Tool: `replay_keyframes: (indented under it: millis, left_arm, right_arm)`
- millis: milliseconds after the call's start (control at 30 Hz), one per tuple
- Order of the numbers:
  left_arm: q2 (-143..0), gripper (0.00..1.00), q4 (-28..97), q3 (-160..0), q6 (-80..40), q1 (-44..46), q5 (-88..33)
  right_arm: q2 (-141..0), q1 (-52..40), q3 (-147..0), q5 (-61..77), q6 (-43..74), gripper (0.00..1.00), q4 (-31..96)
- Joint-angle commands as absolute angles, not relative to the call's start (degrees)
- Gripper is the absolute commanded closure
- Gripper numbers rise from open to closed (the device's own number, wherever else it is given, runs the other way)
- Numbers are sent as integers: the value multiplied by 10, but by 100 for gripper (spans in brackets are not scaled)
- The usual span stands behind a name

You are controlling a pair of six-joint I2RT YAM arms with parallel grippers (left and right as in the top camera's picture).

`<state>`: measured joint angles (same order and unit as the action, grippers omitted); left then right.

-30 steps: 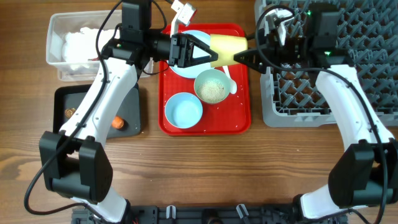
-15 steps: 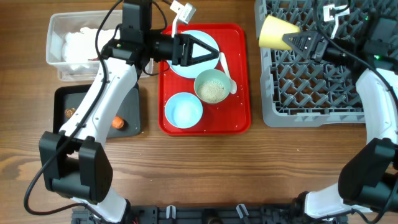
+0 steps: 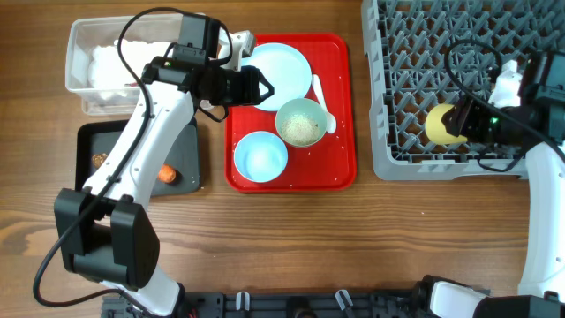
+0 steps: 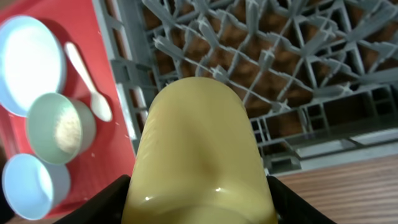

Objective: Sort waste into correct bins and load items into the dishwasher rack
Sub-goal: 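Carry the yellow cup right and place it in the dish rack, then reach the left gripper toward the green rice bowl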

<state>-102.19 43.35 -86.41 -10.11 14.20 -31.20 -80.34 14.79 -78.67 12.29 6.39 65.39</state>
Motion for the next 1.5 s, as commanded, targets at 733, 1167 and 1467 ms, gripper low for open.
replay_keyframes:
  millis: [733,1167,1467]
  left_arm:
    - [-1010,45,459,-865,-90,143,-271]
    - [-1093,48,438,-864,-75,242,-134]
    - [-1107,51,371,-864,-74,285,-134]
  right_arm:
    - [-954,24,-889,76,90,0,634]
    - [-954,24,-959,224,74,0,575]
    - [-961,24,-959,223,74,0,575]
